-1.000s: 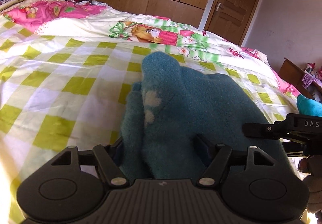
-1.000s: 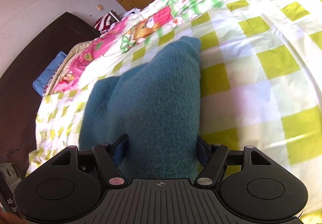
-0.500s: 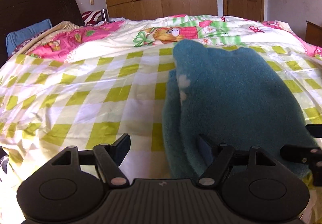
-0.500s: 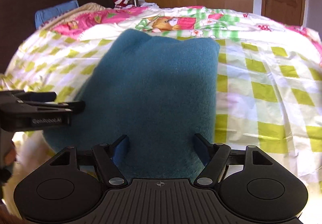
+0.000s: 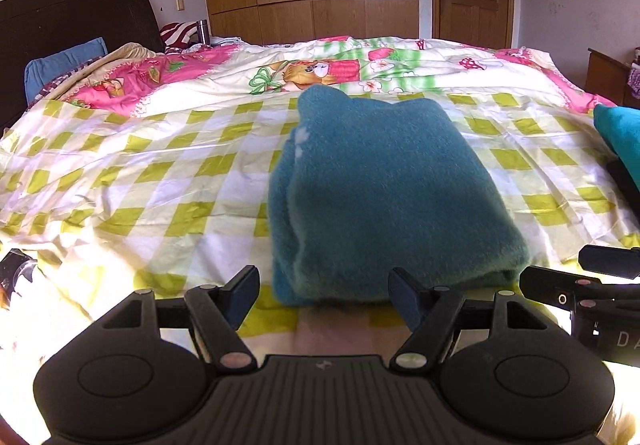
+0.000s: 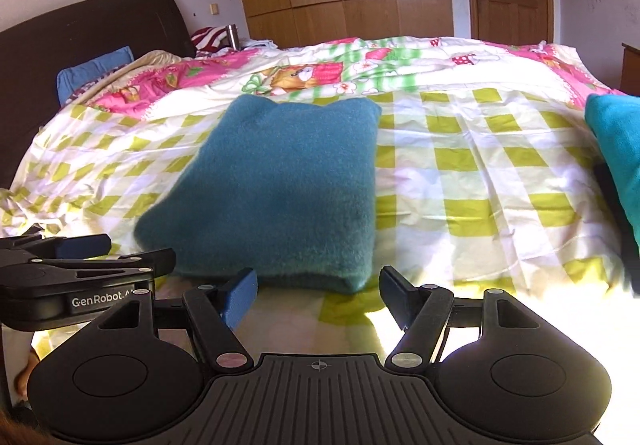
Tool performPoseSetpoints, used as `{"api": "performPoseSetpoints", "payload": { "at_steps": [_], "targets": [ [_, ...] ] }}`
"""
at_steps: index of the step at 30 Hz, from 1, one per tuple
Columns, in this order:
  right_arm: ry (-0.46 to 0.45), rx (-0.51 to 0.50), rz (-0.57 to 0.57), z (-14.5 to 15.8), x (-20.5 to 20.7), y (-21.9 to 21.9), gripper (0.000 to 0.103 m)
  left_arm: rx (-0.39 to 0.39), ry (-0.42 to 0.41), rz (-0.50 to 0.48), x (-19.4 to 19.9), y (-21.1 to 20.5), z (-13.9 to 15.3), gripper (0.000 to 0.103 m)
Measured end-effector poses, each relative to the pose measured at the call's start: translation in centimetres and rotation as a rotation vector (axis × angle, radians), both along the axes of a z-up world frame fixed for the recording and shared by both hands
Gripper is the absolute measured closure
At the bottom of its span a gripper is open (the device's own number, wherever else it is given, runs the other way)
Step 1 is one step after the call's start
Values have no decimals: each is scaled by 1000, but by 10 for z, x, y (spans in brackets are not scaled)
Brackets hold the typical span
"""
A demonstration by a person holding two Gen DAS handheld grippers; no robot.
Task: Fold small clothes
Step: 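Open both tools and pull them back from the folded sweater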
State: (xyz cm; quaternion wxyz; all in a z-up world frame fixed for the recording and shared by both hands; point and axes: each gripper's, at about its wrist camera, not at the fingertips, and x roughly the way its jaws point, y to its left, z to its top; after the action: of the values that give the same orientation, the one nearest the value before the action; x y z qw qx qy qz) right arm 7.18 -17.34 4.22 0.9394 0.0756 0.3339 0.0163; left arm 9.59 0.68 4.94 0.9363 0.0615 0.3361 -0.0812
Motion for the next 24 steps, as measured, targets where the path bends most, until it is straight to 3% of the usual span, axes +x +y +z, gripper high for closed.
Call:
{"api": "performPoseSetpoints", "payload": {
  "at_steps": [13,24],
  "targets": [
    [40,9,-67,-21,-40,-12,35,3,48,-1,-47,-20,-21,12],
    [87,-11,-46,-38,-48,-5,35,20,60,13,-60,-21,-34,5]
  ]
}}
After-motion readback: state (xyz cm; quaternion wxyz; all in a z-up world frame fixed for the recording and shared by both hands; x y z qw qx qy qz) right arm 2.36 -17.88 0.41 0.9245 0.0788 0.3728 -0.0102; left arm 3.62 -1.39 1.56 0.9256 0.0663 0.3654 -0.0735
